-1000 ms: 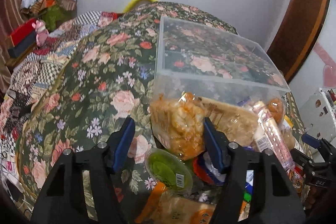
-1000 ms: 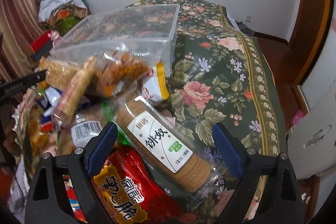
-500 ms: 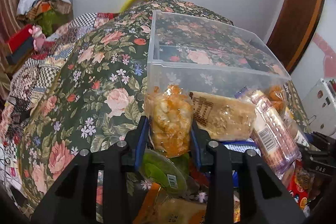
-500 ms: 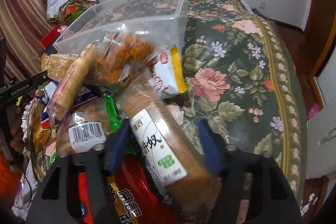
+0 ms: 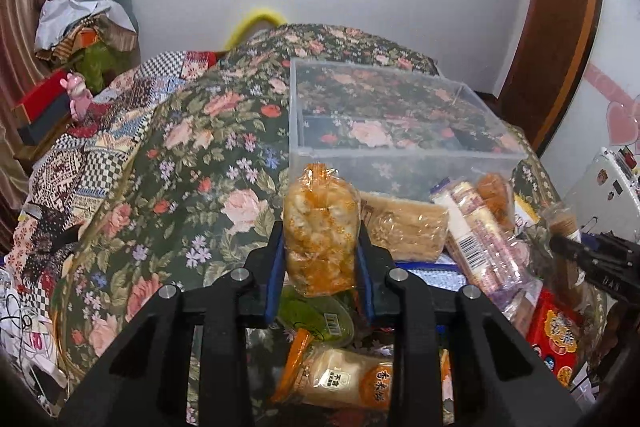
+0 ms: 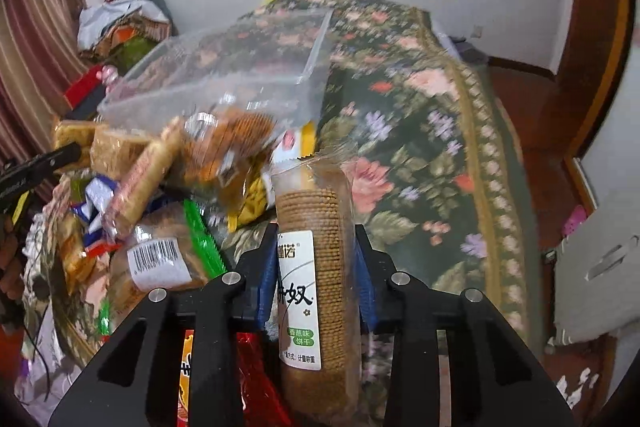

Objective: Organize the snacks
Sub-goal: 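Drop the cookie tube into the clear box while the left tool drops the orange bag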

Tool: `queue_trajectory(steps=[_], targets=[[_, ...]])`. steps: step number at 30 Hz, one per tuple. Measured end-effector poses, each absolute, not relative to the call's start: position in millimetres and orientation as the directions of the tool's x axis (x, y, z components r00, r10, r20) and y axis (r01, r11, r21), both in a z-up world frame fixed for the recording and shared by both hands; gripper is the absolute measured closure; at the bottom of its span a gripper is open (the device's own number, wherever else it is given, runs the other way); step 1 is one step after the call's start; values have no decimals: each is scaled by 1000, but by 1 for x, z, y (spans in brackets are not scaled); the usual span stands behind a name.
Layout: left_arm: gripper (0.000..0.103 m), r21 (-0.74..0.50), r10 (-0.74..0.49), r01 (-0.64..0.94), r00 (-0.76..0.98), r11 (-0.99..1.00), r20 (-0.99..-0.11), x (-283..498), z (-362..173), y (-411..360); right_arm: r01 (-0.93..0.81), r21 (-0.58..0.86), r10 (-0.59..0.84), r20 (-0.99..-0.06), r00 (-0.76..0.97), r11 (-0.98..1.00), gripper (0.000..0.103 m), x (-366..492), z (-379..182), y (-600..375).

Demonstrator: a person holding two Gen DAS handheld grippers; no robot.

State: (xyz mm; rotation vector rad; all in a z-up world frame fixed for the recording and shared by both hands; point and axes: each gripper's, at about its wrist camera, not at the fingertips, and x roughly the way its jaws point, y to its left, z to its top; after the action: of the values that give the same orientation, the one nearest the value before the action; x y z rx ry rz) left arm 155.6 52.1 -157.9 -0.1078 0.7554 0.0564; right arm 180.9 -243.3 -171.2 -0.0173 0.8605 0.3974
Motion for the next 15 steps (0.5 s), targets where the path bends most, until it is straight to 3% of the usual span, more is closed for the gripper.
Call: queue_trajectory(steps=[15], targets=[[72, -64, 29, -81, 813, 995, -582, 148, -106, 53, -340, 109, 339, -572, 747, 934, 72, 189, -98, -241]])
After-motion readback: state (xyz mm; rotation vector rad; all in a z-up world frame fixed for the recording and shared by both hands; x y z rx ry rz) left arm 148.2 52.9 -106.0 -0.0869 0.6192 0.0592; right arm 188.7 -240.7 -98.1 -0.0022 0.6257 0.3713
